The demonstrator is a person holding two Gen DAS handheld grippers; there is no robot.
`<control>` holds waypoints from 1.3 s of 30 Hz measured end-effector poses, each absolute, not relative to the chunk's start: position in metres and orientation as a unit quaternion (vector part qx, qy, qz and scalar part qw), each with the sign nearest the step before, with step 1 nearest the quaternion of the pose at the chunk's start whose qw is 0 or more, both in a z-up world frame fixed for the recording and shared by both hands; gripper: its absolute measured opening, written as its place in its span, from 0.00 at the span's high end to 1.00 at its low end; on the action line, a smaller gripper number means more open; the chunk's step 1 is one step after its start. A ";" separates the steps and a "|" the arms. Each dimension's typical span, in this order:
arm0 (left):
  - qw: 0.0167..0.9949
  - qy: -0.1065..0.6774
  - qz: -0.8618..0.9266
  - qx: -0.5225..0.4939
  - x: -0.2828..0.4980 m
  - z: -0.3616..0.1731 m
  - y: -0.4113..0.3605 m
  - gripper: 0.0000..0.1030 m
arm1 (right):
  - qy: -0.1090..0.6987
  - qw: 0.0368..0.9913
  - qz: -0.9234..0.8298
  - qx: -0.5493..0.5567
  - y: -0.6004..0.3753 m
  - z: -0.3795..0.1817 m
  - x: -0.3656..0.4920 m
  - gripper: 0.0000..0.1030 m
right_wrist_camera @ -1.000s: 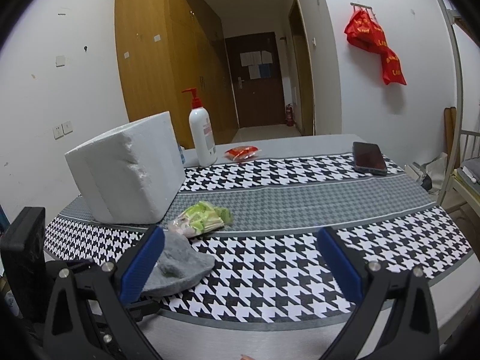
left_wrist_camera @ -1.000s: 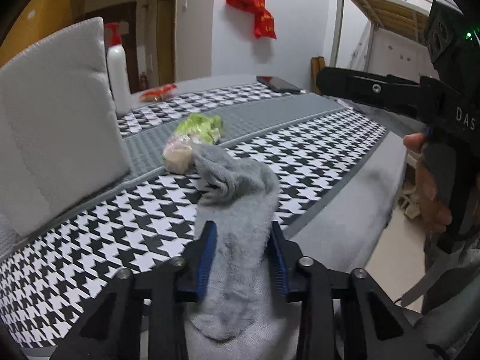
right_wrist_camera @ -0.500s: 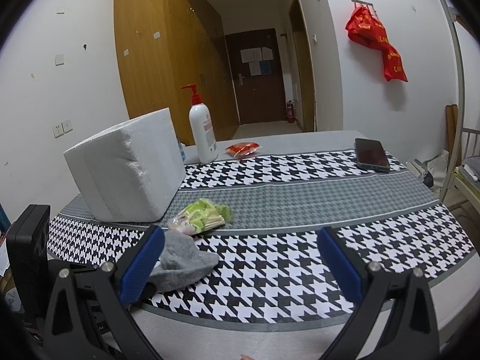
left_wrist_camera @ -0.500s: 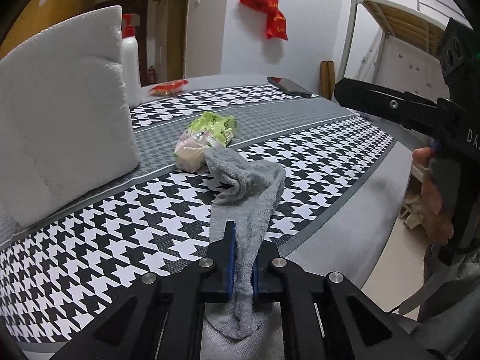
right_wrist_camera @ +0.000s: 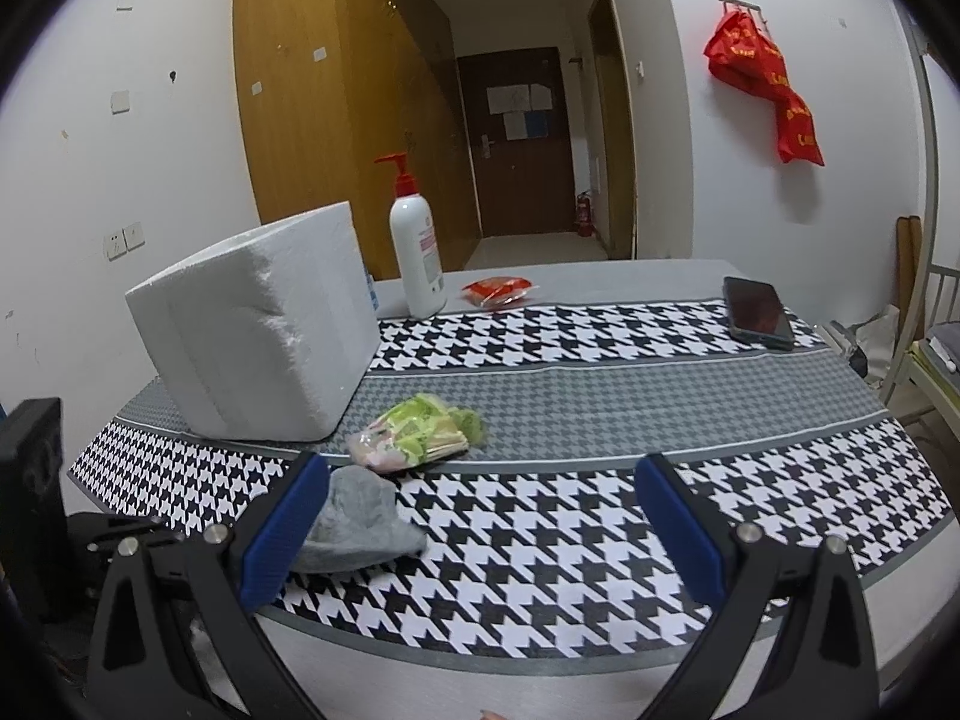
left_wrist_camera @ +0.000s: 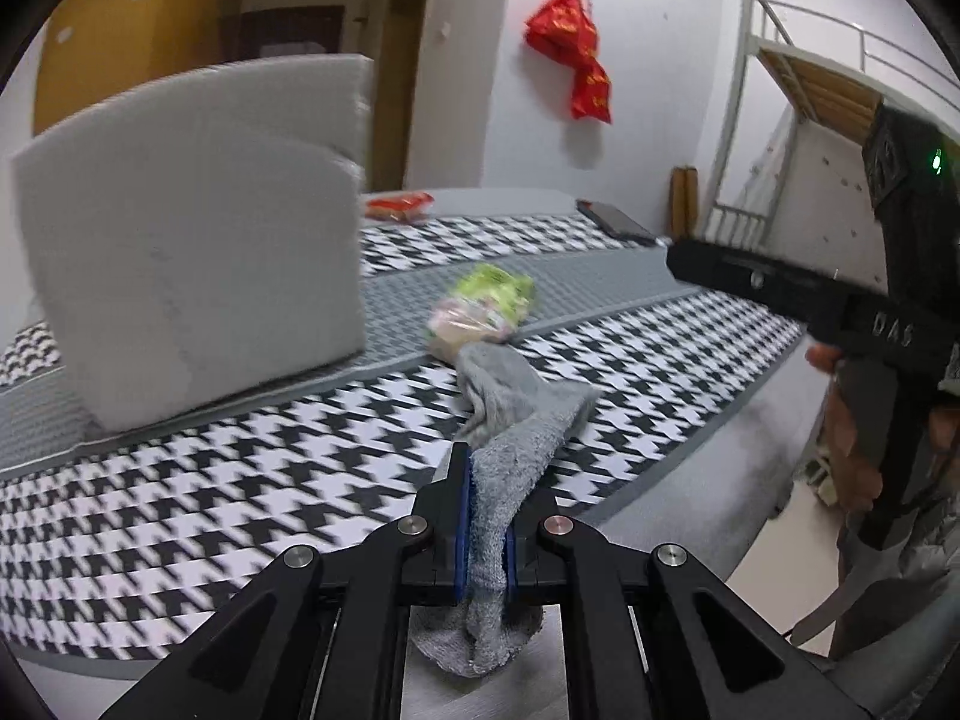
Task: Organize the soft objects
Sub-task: 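Lift the sock with the left tool while the right tool grasps the wrapped soap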
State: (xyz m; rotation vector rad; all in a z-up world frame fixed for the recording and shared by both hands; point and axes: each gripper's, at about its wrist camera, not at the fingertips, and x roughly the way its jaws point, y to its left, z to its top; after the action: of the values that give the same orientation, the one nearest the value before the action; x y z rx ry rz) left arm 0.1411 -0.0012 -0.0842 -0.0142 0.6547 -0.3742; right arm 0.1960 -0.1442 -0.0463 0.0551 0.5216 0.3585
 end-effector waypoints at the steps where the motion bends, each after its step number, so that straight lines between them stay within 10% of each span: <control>1: 0.932 0.316 -0.177 -0.010 0.140 -0.083 0.003 0.91 | 0.259 0.949 0.178 0.025 -0.141 -0.047 0.197 0.00; 39: 0.953 0.289 -0.075 -0.058 0.123 -0.080 0.111 0.91 | 0.378 0.920 0.103 0.009 -0.047 -0.078 0.256 0.04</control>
State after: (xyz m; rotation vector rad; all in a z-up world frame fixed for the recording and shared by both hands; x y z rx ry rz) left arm 0.1233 0.1108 -0.0801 -0.1172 0.5881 -0.1525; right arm 0.2565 -0.0475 -0.0784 0.0181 0.7778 0.2115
